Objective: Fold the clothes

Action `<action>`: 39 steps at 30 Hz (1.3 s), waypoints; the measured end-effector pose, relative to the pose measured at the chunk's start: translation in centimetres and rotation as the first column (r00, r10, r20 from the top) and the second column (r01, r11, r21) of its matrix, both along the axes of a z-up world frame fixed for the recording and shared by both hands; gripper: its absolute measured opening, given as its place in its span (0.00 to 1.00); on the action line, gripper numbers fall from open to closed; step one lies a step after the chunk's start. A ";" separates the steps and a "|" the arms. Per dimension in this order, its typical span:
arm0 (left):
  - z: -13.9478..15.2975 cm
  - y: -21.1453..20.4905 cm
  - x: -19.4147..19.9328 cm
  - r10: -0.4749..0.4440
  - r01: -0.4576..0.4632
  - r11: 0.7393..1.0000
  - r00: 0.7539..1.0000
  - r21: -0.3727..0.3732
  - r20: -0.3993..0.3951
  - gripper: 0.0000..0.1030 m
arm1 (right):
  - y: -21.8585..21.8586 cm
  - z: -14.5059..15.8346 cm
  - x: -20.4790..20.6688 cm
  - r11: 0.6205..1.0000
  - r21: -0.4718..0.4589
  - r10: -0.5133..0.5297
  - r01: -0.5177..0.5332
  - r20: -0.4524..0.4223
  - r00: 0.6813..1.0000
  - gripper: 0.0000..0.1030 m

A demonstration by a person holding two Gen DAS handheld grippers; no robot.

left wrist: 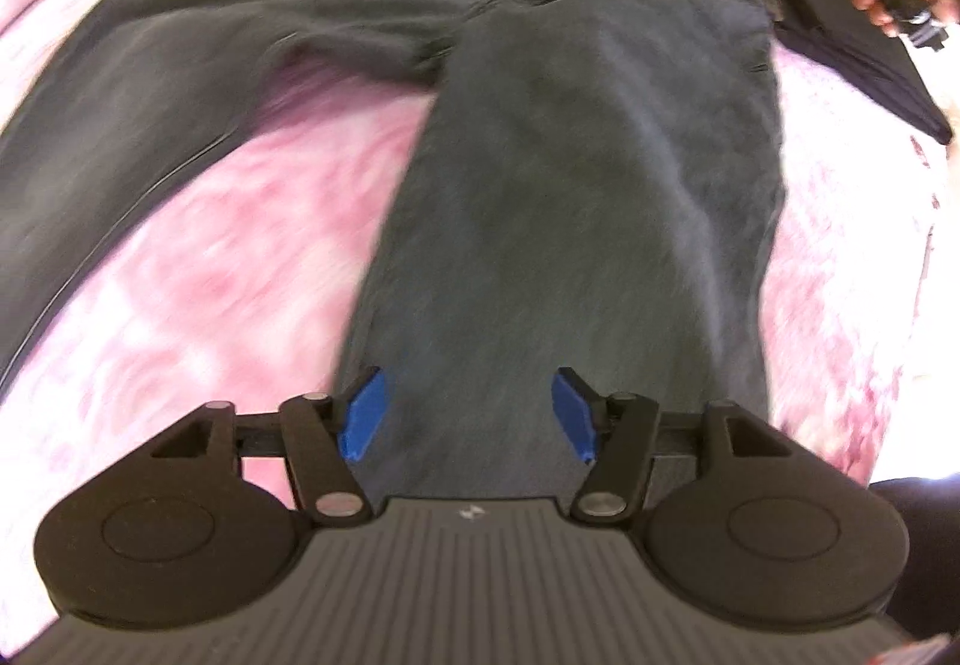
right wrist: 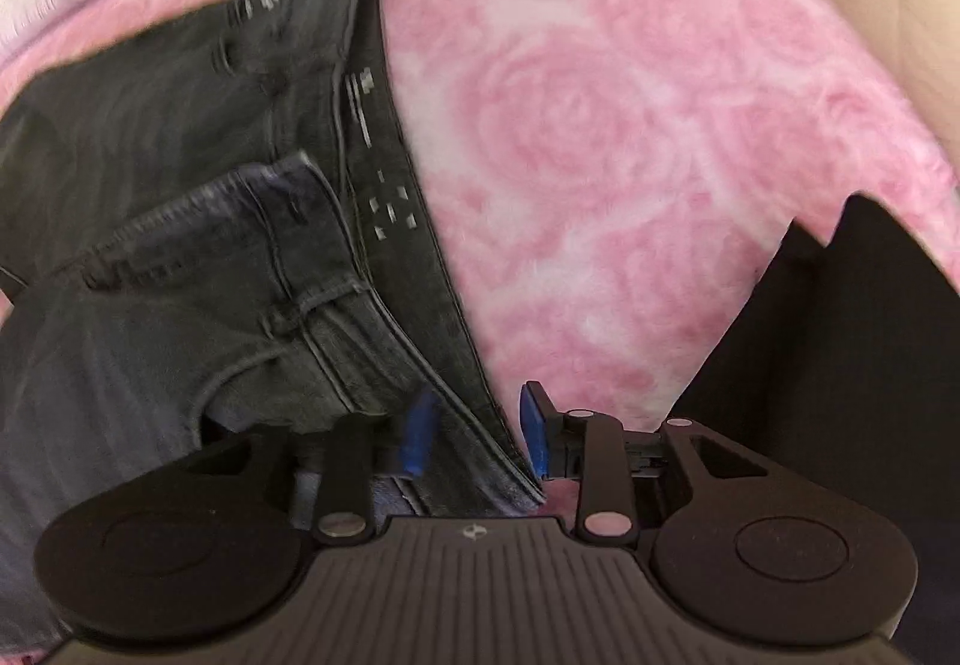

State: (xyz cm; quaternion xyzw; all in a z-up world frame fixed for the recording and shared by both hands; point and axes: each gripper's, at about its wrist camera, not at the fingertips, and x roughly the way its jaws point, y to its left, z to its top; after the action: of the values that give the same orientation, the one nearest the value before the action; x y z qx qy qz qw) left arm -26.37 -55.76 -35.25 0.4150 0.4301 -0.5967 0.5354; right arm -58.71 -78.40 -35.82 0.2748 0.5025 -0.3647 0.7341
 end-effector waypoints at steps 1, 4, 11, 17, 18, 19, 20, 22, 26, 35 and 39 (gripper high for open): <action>0.1 0.9 0.6 0.011 -0.011 1.000 1.000 0.008 0.016 0.57 | 0.4 0.6 0.1 1.000 -0.019 0.003 -0.003 0.014 1.000 0.32; 0.3 3.7 2.4 0.044 -0.047 0.998 0.997 0.037 0.061 0.57 | 2.3 2.4 1.8 0.998 -0.035 0.046 -0.043 0.082 0.996 0.34; 1.5 10.8 10.4 0.174 -0.183 0.982 0.970 0.045 0.168 0.58 | 10.4 4.6 8.1 0.986 0.004 0.165 -0.169 0.190 0.968 0.48; 1.3 16.6 22.0 0.265 -0.272 0.962 0.908 -0.026 0.324 0.58 | 18.8 4.9 15.1 0.972 0.040 0.219 -0.231 0.200 0.955 0.53; 0.7 17.2 23.6 0.215 -0.221 0.975 0.894 -0.028 0.392 0.57 | 20.3 5.1 16.4 0.972 0.038 0.218 -0.230 0.198 0.956 0.55; 0.0 17.6 24.8 0.138 -0.144 0.989 0.872 -0.024 0.470 0.57 | 21.8 5.3 17.6 0.973 0.034 0.216 -0.227 0.195 0.957 0.56; -0.8 17.8 25.9 0.063 -0.066 0.998 0.847 -0.014 0.528 0.57 | 23.2 5.3 18.7 0.975 0.029 0.212 -0.221 0.192 0.958 0.58; -2.5 18.0 28.4 -0.066 0.071 0.997 0.796 0.015 0.602 0.53 | 26.2 5.5 20.8 0.980 0.031 0.189 -0.197 0.184 0.965 0.61; -5.5 17.6 32.0 -0.260 0.290 0.954 0.693 0.069 0.673 0.43 | 32.1 4.3 24.9 0.983 0.077 0.156 -0.169 0.153 0.976 0.61; -5.8 18.1 35.8 -0.375 0.450 0.887 0.574 0.103 0.728 0.13 | 40.2 3.0 31.1 0.969 0.132 0.192 -0.210 0.137 0.972 0.61; -5.3 19.5 37.0 -0.379 0.434 0.893 0.579 0.121 0.722 0.06 | 40.6 3.4 31.3 0.973 0.124 0.178 -0.195 0.137 0.975 0.65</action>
State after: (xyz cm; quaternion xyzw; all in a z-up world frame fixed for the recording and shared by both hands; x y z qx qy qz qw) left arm 10.59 -36.29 -40.54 0.6860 0.0535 -0.5019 0.5241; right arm -27.41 -37.75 -32.41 0.2982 0.5030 -0.2410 0.7746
